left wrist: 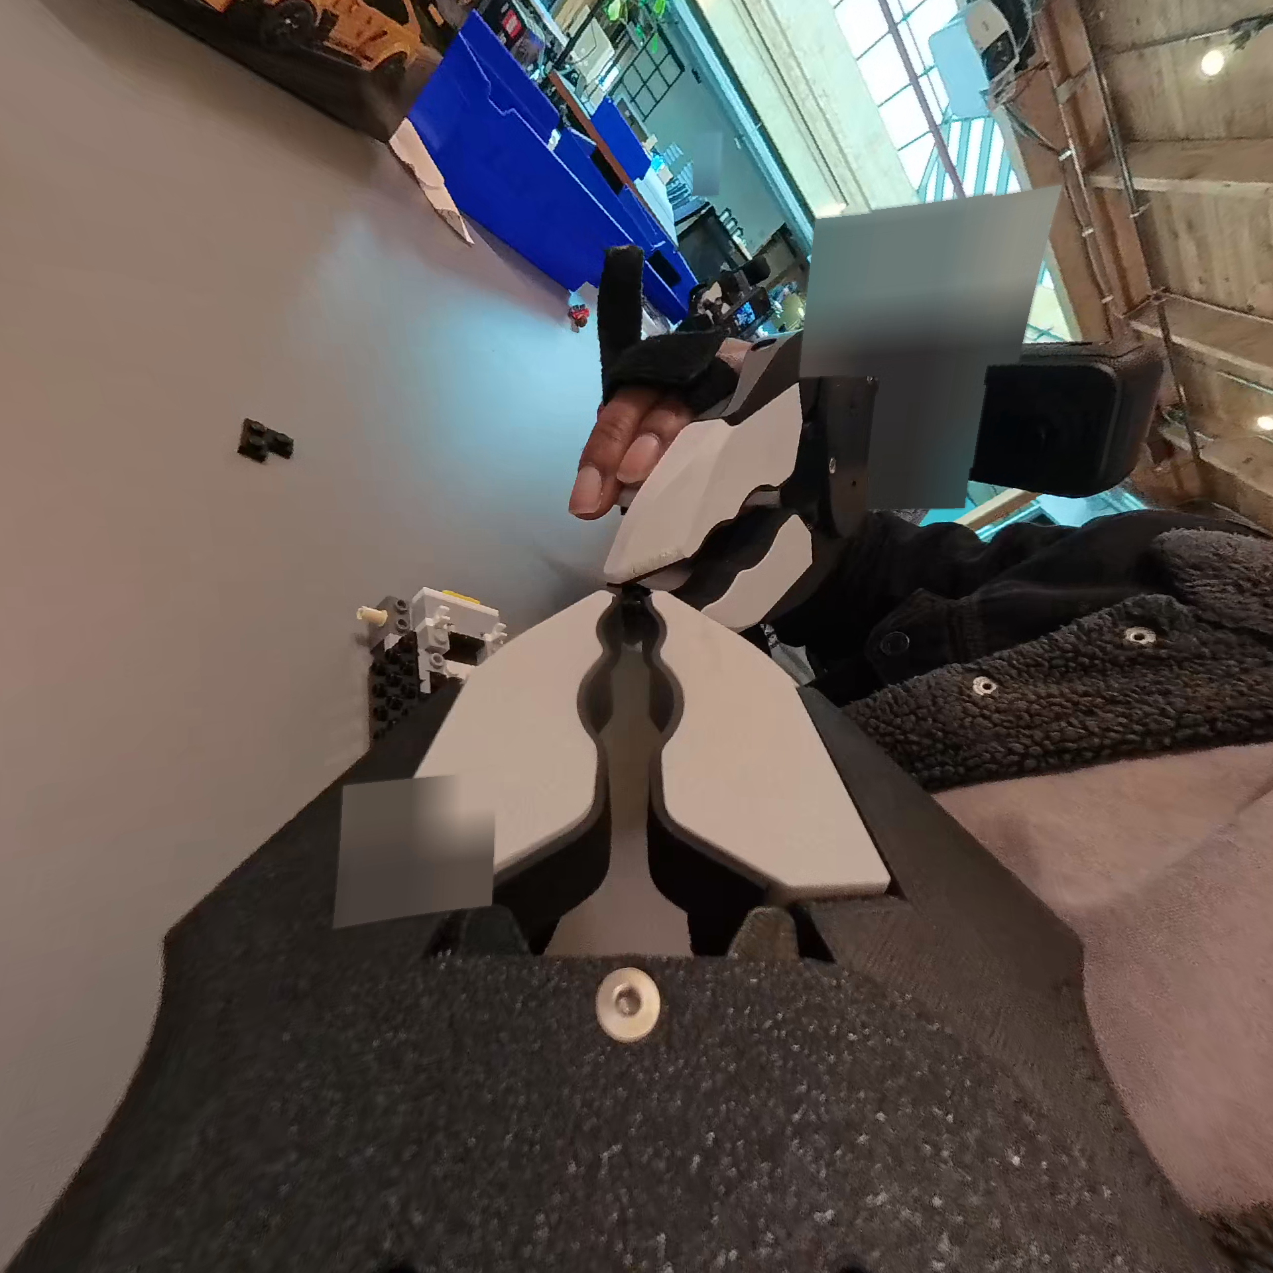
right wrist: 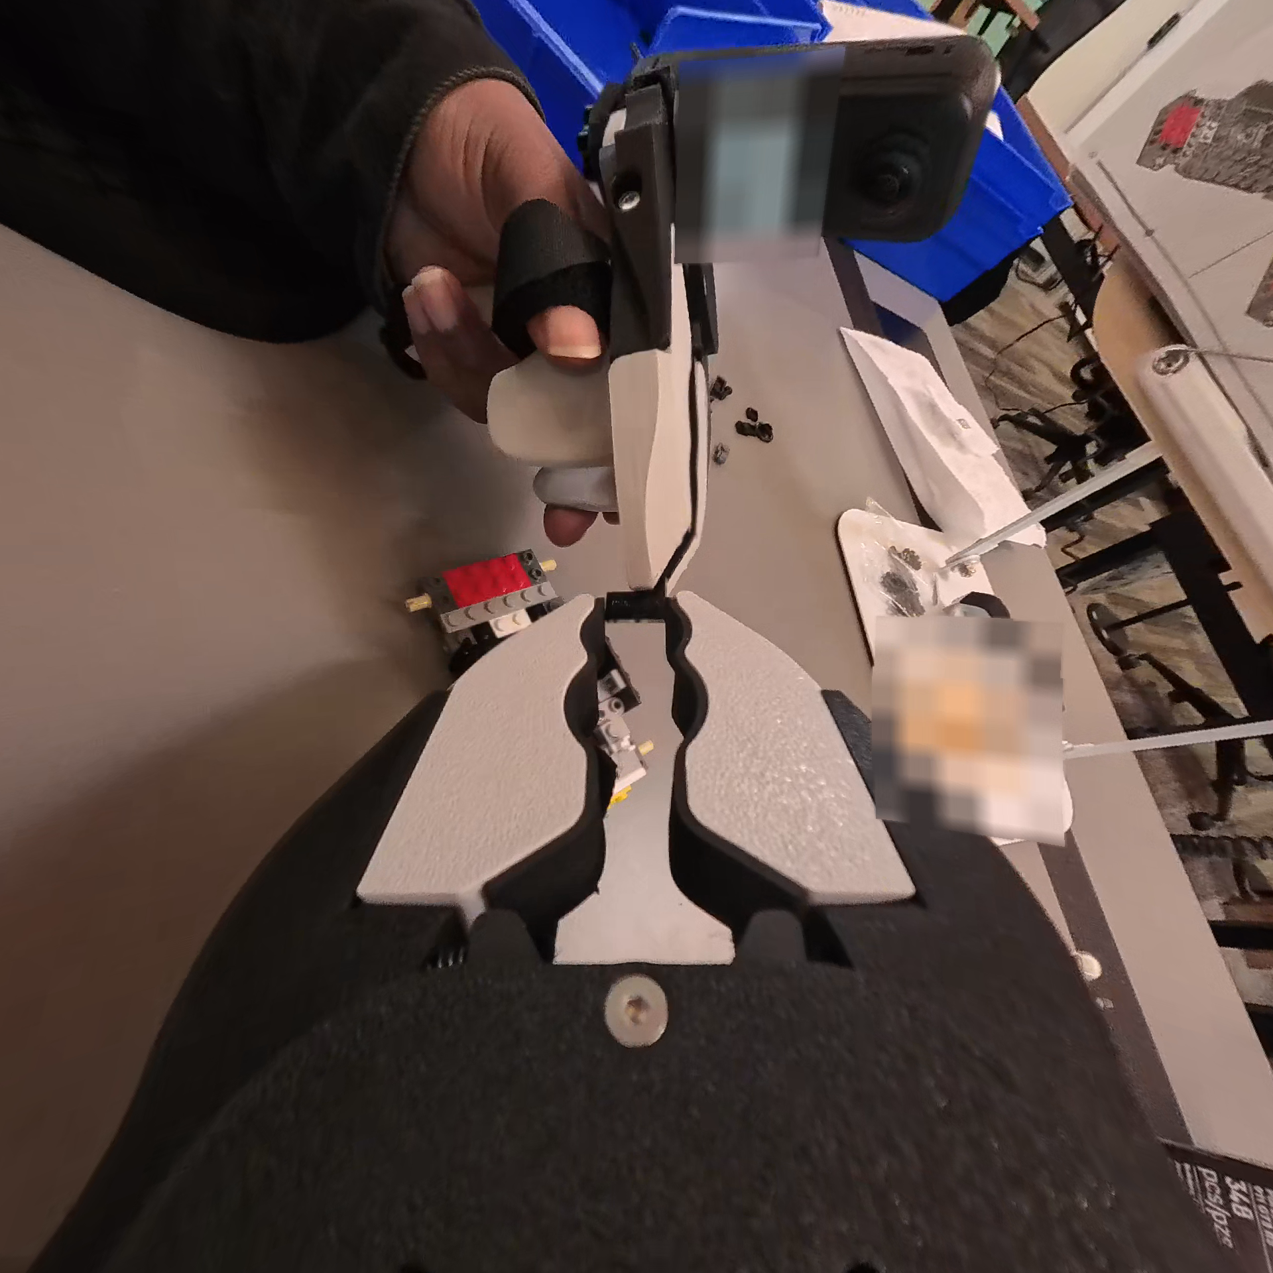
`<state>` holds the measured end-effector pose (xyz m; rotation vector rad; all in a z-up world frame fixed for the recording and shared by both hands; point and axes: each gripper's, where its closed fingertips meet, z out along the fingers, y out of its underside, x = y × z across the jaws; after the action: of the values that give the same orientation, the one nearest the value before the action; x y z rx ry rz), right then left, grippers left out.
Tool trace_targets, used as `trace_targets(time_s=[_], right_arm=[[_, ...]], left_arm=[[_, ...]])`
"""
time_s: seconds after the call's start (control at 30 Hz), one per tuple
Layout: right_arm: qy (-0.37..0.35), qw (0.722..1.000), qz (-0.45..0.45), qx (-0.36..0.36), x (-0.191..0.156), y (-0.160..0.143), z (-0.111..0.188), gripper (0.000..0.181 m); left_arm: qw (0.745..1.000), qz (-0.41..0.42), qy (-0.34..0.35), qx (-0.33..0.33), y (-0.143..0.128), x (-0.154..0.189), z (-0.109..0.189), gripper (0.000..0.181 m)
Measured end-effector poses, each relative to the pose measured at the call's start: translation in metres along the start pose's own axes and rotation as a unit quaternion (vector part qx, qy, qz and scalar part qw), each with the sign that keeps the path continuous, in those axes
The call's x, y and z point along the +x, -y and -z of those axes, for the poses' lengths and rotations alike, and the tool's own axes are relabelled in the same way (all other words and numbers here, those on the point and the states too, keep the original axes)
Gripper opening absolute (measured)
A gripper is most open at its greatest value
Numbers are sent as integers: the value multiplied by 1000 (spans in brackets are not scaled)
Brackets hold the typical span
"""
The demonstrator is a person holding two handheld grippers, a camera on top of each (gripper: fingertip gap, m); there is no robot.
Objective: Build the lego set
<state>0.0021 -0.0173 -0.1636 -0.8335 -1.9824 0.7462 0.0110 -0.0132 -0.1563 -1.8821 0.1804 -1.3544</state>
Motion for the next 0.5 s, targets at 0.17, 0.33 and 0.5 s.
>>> trace_targets(time_s=[0.17, 0.33, 0.5], right_arm=[[-4, 1000, 1, 0, -1, 1, 5, 16], [-13, 1000, 1, -2, 0, 1, 5, 16], [-5, 1000, -6, -9, 0, -2, 4, 15]], left_arm=[[1000, -2, -4, 2, 0, 3, -1, 5], [1000, 1, -4, 8, 2, 3, 0, 4], [1000, 3, 1, 10, 0, 0, 0, 5]])
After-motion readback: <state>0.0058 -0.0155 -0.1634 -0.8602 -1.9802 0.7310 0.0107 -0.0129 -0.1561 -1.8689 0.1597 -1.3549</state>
